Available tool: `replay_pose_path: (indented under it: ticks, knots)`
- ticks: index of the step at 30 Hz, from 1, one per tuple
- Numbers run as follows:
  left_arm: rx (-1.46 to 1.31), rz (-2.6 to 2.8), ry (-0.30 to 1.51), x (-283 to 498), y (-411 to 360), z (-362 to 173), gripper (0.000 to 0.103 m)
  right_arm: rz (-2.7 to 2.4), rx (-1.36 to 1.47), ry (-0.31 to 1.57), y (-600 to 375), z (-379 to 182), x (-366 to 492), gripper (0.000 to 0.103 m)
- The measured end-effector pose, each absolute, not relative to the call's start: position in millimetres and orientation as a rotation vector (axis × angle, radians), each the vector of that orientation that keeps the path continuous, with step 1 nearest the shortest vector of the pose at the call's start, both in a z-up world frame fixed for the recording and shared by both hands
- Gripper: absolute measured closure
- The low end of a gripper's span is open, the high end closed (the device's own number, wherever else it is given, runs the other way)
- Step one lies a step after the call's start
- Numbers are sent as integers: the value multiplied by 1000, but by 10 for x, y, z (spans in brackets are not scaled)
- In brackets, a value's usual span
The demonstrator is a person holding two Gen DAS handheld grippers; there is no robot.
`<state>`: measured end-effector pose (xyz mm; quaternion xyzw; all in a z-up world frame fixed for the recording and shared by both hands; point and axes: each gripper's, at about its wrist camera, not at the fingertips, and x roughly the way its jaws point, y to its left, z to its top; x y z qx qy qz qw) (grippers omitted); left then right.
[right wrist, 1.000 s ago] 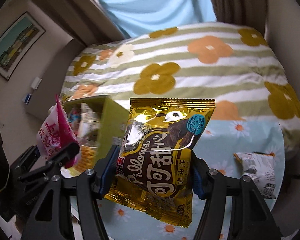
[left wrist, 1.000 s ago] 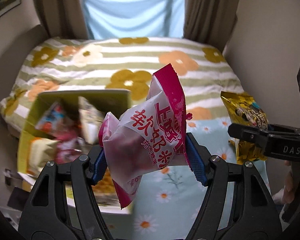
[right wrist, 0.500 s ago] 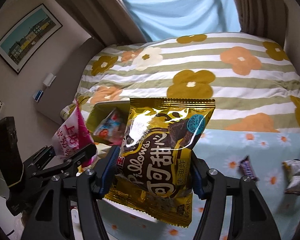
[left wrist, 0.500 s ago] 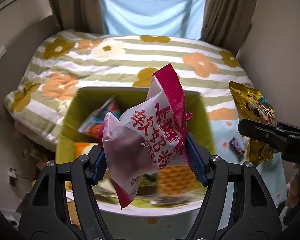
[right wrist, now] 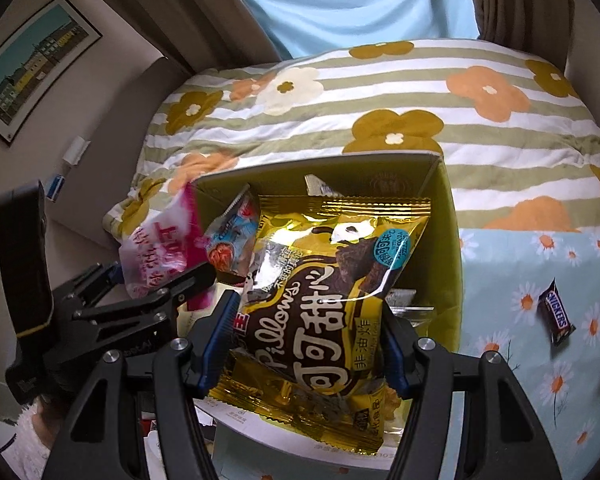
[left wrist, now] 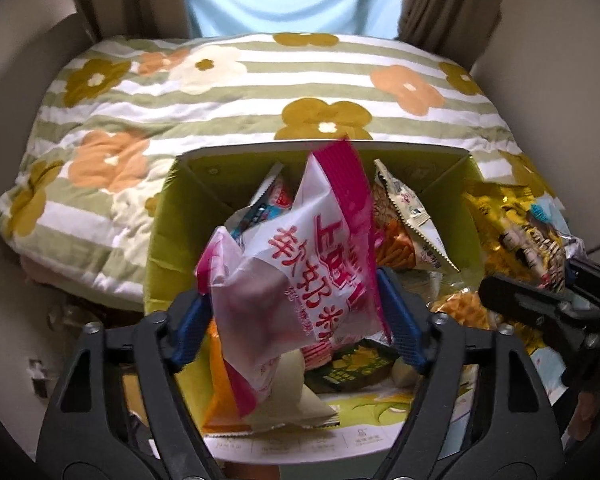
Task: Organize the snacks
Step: 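Carry both bags over the yellow box and open both tools to drop them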
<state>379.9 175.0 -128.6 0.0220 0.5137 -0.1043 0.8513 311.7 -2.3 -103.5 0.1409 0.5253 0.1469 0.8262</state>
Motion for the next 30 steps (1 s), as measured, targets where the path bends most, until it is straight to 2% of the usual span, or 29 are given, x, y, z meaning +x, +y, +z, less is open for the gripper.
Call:
replay_pose_path:
  ticks: [1,2,18,19,20,22,30]
  knots:
    - [45,-226,1071,3798,1749,-1277,3,304,296,1123,-23,-1053,3118,44]
    - [48,-223,1052,3776,1742,-1255,0,297,291,1128,-26,-1070,3119,44]
    - [-66,-113,1063,3561,2093,-1259,0,399,172,1121,309,-1154,3026,41]
    - [-67,-112,1060,3545,2093,-1250,0,403,160,1107,345,-1156,3019,35]
    - [-65,-109,1059,3531,2091,-1241,0,402,155,1099,364,-1160,3008,20]
    - [-60,-105,1059,3499,2073,-1230,0,392,133,1086,392,-1175,2992,3]
    - [-59,-93,1068,3398,2062,-1224,0,358,25,1046,432,-1210,2894,2]
